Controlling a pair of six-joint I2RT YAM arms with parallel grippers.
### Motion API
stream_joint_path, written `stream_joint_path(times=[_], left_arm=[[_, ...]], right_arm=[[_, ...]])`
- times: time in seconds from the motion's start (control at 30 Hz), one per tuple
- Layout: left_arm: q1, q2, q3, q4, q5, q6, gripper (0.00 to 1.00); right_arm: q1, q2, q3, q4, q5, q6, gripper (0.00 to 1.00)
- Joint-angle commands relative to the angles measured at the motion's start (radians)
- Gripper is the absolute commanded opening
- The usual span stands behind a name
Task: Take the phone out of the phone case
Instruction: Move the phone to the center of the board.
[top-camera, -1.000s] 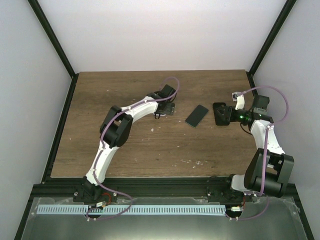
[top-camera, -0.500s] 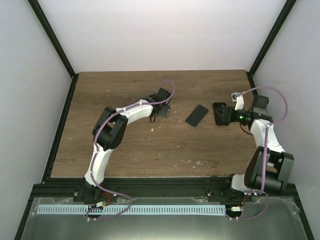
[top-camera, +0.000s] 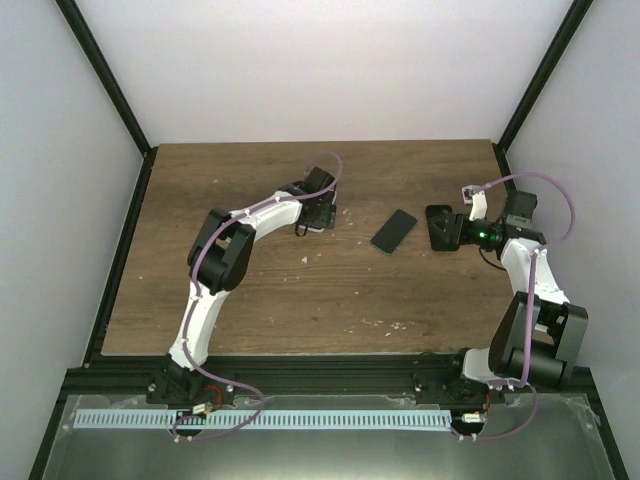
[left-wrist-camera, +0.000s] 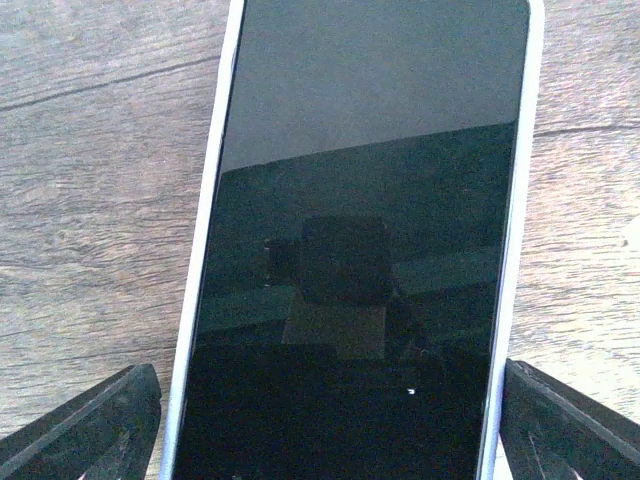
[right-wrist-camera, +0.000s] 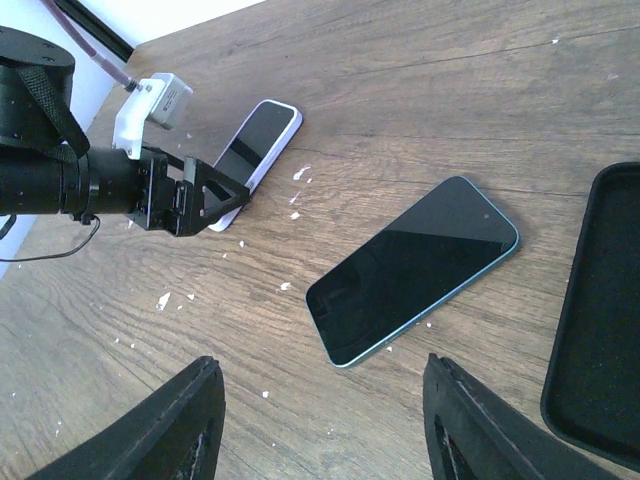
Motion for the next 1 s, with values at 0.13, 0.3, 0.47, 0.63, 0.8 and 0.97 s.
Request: stream_joint_path(times=[0.13,0.3,0.47,0.63,0.8,0.97], left_arm=[[0.002,0.067,0.031,-0.083,0.04,0.037,0.8],[-0.013,-0.074,-0.177,-0.067,0.048,-0.02,0.68],[-0.08,-0.418,-0.582,-0.009,0.042,-0.145,0.66],[-0.238,-0.646,-0.863,-0.052,0.063,-0.31,0.7],[-0.27,-0.659,-0.934,-0.066,0.074,-0.36,0.82],[-0.266,-0.613,-0.816,-0.144,0.035,-0.253,0.98]], right_arm=[[0.0,0.012,0.007,-0.008,-0.029,-0.017,0.57],[0.0,0.007,0.008,-0.01,-0.029,-0.02,0.57],[0.001,0.005,0.013,-0.016,-0.046,-0.021,0.58],[0.002,0.01,0.014,-0.024,-0.077,-0.011,0.58],[0.006,0.028,0.021,-0.026,-0.104,0.0,0.58],[0.007,0.014,0.018,-0.037,-0.096,-0.015,0.58]])
